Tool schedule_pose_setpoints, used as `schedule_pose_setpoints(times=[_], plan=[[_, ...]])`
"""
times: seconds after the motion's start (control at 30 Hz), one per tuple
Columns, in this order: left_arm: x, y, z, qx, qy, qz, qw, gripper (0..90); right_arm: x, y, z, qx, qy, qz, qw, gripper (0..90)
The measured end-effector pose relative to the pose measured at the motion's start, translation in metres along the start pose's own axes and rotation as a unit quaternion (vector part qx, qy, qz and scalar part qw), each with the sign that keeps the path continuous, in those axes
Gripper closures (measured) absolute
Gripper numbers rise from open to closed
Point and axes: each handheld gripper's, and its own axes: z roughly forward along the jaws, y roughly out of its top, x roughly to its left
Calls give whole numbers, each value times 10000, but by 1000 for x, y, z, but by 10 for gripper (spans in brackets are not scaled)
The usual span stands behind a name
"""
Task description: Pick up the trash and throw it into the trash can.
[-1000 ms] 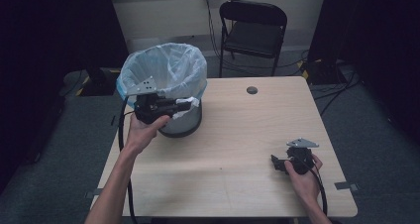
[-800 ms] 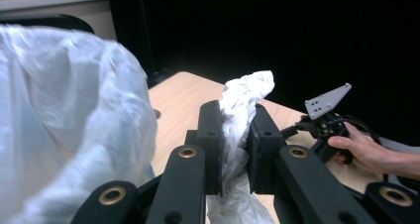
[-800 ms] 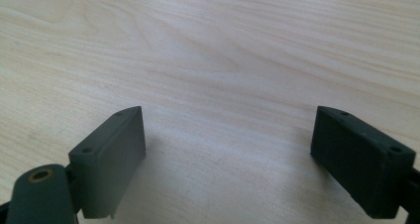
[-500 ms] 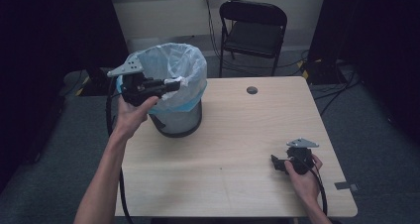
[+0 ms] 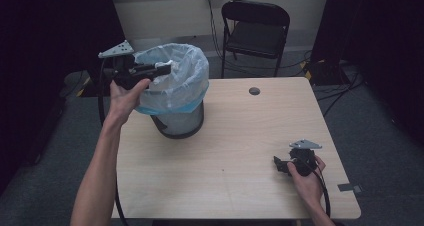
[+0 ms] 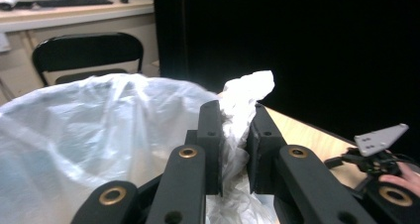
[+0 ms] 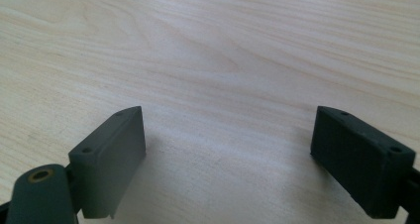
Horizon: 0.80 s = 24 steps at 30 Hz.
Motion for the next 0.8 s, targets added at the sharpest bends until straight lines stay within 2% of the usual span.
schedule_pose_setpoints(times=[0.1,0.23,0.27,0.37,0.4,0.43,0.57,0.7,0.8], plan=[[8,-1,4,95,53,-130,9999,795,0,0,0,1,0,4,10000,129],[12,-1,5,31,101,-228,9997,781,0,0,0,2,0,5,10000,129],[16,-1,6,57,207,-315,9993,764,0,0,0,2,0,5,10000,129],[18,-2,6,64,265,-358,9990,640,0,0,0,0,1,0,10000,129],[19,-2,6,66,340,-376,9987,640,0,0,0,1,1,1,10000,129],[20,-3,6,114,373,-408,9984,571,0,0,0,0,0,0,10000,129],[19,-4,8,46,431,-437,9981,431,0,0,0,0,-1,1,10000,129],[18,-8,9,90,420,-445,9981,298,0,0,0,0,0,-3,10000,129],[18,-12,8,-9,296,-529,9982,271,0,0,0,2,0,5,10000,129]])
